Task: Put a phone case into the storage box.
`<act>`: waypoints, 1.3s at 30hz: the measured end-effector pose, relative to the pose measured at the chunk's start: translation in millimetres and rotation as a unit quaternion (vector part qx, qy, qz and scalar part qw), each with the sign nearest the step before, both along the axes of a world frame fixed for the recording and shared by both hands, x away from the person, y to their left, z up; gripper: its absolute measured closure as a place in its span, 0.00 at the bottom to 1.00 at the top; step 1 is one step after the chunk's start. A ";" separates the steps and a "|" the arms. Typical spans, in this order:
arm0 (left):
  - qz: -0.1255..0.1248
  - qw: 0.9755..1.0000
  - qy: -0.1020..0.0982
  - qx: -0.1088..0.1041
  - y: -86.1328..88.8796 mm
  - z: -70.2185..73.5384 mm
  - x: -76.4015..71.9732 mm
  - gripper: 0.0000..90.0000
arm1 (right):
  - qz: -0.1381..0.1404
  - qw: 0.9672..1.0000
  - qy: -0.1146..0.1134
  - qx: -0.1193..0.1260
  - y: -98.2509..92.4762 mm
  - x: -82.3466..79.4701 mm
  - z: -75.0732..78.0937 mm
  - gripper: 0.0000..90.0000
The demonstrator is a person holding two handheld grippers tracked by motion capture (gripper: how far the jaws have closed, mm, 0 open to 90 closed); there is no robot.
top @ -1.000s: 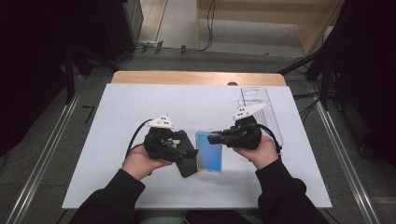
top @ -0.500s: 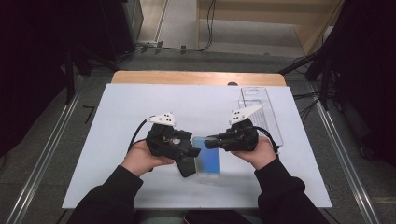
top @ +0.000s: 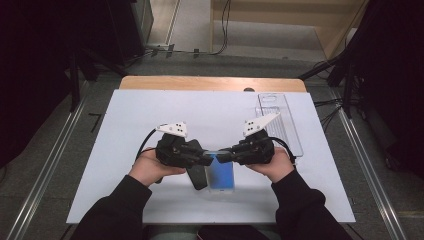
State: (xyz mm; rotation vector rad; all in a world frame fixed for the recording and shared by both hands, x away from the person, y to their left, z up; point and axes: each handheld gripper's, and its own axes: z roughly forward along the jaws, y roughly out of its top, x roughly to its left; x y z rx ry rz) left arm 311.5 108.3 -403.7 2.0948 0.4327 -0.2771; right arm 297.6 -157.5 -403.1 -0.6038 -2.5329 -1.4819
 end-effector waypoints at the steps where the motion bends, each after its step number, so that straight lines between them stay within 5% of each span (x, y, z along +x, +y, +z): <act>1: -0.003 1.000 0.003 0.002 -0.2 0.4 0.4 0.85 | 0.004 1.000 0.002 0.001 0.0 0.0 0.0 0.85; 9: -0.013 1.000 0.017 -0.009 3.8 2.3 2.2 0.90 | 0.021 1.000 0.008 0.013 0.2 0.1 -1.2 0.84; 15: 0.005 1.000 0.026 -0.012 10.4 6.3 4.6 0.90 | 0.002 1.000 0.008 0.021 -4.1 -0.1 0.7 0.62; 20: 0.042 0.998 0.047 -0.004 15.9 10.4 8.2 0.90 | -0.015 1.000 0.010 0.017 -5.3 -0.9 -1.9 0.47; 28: 0.087 0.995 0.046 0.004 20.6 15.4 9.4 0.90 | -0.058 0.998 0.005 0.010 -6.8 -0.6 -5.0 0.31; 33: 0.117 0.992 0.042 0.004 23.0 19.1 9.5 0.90 | -0.045 0.999 -0.005 0.007 -4.6 -3.2 -7.4 0.27; 39: 0.142 0.989 0.043 0.004 23.2 21.9 8.7 0.90 | -0.068 0.997 -0.023 -0.004 -0.7 -4.5 -10.0 0.00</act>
